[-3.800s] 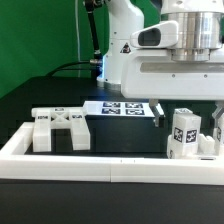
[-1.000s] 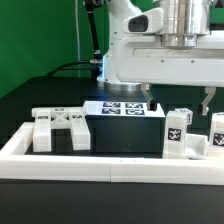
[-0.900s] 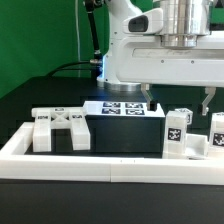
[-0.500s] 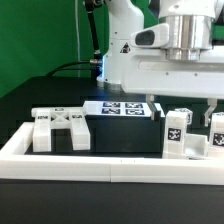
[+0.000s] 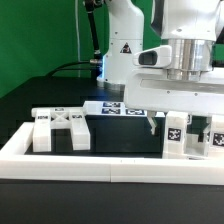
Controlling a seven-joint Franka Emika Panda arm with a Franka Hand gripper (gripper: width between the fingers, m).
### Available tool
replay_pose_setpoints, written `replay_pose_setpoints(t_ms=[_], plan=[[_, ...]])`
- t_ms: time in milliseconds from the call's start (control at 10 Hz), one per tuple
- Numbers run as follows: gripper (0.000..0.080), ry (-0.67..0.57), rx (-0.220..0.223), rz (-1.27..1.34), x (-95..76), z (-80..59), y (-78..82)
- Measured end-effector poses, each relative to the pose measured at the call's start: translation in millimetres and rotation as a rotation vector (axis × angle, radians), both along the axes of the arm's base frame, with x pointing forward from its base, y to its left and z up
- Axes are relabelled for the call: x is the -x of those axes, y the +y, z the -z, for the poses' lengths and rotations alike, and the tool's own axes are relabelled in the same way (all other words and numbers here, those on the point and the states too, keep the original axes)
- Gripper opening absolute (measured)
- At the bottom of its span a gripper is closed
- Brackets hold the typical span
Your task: Assemble chair
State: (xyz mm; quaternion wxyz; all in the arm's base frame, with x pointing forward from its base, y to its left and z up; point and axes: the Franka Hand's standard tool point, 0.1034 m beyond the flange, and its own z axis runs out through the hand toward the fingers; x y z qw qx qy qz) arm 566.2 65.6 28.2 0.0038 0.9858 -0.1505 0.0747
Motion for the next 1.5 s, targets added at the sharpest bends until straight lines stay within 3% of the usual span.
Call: replay_pose_setpoints(t_ms=[1100, 1500], plan=[[0.0649, -0.006, 0.006, -0.012, -3.3, -2.4, -7.9], [0.0649, -0.011, 0.019, -0.030, 11.9, 12.0, -5.0]])
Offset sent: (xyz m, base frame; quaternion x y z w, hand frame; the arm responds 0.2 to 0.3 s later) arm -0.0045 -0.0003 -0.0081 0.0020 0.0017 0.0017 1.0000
